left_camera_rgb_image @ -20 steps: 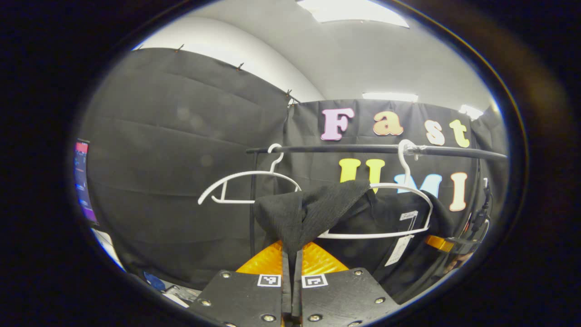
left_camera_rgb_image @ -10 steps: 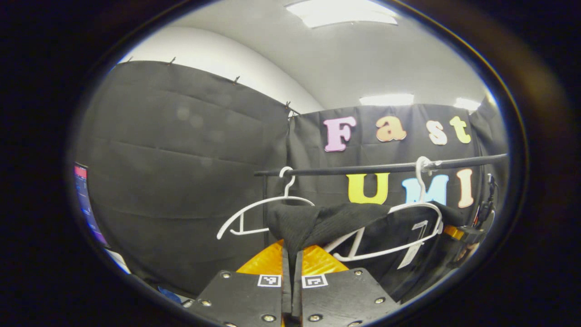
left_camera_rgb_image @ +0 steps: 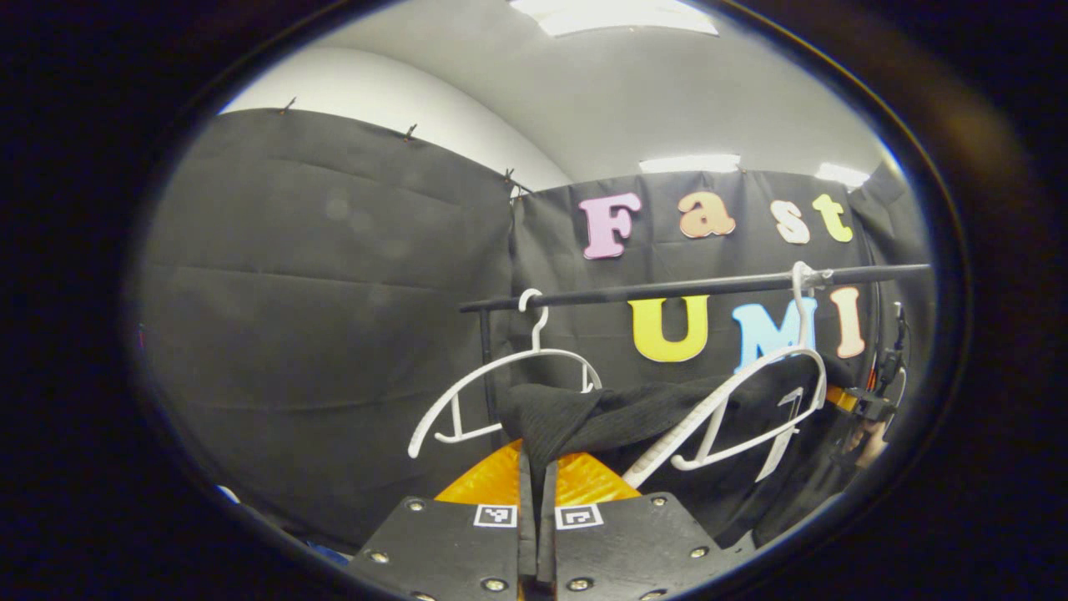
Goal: Grasp the clothes on the hanger with both hands and then place them into the laundry hamper below.
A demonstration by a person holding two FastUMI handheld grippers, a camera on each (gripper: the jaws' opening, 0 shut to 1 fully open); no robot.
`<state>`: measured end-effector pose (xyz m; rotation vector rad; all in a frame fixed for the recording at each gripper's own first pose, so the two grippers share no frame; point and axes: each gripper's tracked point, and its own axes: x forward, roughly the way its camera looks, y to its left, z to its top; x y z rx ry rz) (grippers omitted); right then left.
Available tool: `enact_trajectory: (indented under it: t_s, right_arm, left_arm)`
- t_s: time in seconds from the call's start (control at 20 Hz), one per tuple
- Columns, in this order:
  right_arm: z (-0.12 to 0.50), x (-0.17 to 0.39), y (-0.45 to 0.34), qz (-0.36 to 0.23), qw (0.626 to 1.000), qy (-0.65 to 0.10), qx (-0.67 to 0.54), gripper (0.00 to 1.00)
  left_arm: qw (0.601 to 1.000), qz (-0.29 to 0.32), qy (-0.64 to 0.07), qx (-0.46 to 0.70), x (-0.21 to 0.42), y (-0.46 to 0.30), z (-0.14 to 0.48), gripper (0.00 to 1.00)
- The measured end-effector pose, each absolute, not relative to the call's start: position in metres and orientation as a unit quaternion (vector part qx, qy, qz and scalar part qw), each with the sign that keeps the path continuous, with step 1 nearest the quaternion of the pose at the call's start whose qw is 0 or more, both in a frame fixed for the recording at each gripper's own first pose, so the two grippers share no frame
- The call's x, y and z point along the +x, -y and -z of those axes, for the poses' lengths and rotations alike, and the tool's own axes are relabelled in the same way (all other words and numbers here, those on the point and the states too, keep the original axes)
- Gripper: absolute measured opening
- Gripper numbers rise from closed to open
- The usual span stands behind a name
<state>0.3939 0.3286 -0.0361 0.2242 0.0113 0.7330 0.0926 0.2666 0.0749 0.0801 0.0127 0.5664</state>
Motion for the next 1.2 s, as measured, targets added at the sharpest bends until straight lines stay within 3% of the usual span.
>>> enact_trajectory:
  t_s: [0.5,0.8,1.2]
  right_arm:
    - [0.102,0.405,-0.338,-0.352,0.928,-0.075,0.093,0.06]
    - [0.135,0.384,-0.317,-0.348,0.928,-0.111,0.074,0.06]
    - [0.166,0.341,-0.269,-0.310,0.938,-0.148,0.042,0.07]
  left_arm:
    - [0.956,-0.289,-0.045,0.026,0.098,-0.268,-0.028,0.02]
    - [0.948,-0.310,-0.077,-0.010,0.066,-0.258,0.025,0.03]
    - [0.951,-0.287,-0.114,-0.018,0.052,-0.245,0.070,0.02]
